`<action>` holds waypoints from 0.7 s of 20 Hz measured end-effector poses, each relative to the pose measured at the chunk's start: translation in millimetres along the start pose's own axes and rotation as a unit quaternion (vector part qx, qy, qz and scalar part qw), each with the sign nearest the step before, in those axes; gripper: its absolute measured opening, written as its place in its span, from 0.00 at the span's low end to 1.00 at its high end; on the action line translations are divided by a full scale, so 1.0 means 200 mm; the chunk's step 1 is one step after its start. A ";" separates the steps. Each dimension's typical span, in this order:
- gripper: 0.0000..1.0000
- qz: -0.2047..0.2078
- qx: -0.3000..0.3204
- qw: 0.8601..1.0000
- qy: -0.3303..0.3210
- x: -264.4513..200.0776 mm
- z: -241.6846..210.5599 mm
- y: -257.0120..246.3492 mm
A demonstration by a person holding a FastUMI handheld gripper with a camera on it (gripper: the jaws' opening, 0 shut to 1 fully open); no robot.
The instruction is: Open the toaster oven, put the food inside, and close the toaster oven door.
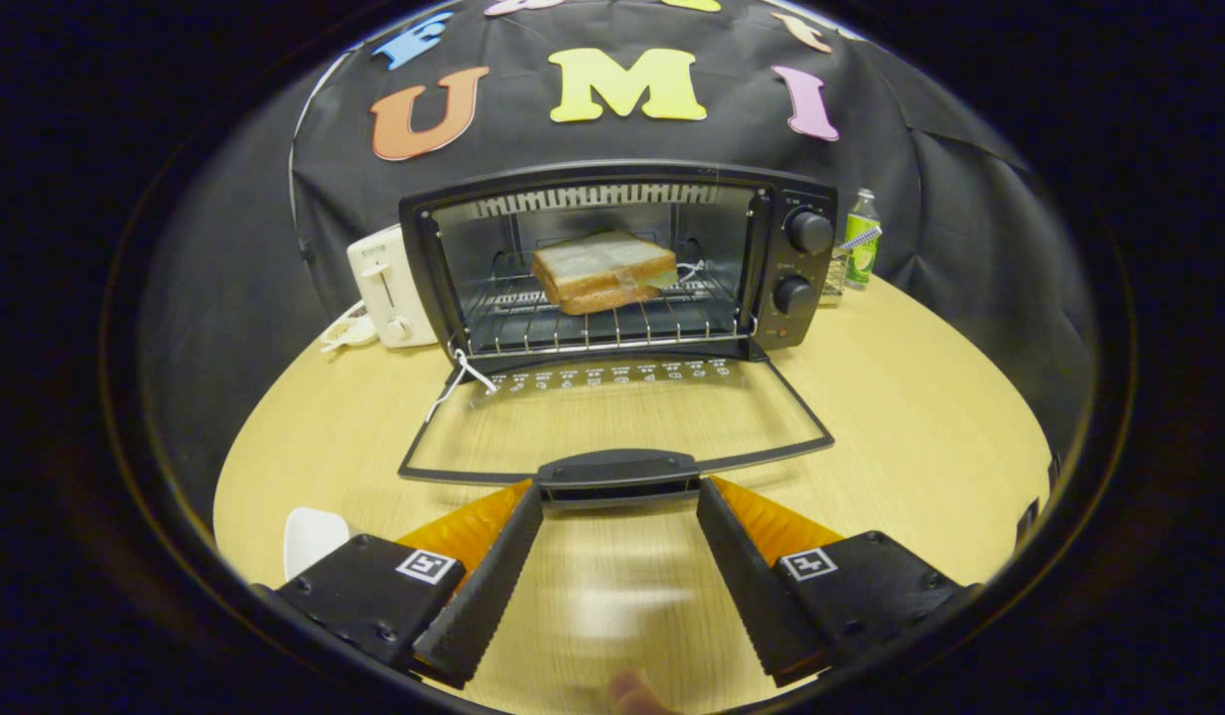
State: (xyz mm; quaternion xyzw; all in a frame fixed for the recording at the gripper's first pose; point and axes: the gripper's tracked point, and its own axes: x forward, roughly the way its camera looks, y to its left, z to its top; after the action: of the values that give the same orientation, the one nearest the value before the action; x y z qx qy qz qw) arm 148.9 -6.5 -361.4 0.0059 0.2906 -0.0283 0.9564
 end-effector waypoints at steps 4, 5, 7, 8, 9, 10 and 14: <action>1.00 -0.007 -0.024 1.000 0.018 0.09 -0.08 -0.03; 1.00 -0.007 -0.025 0.999 0.031 0.08 -0.10 -0.03; 1.00 -0.009 -0.013 1.000 0.015 0.08 -0.08 -0.02; 1.00 -0.010 -0.013 1.000 0.013 0.09 -0.08 -0.03; 1.00 -0.012 -0.012 1.000 0.009 0.09 -0.08 -0.02; 1.00 -0.012 -0.012 1.000 0.009 0.08 -0.08 -0.02; 1.00 -0.002 0.011 1.000 -0.010 0.08 -0.08 -0.02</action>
State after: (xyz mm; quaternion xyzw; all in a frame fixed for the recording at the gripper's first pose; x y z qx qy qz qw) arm 153.1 -11.0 -383.0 0.0156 0.2811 -0.0336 0.9590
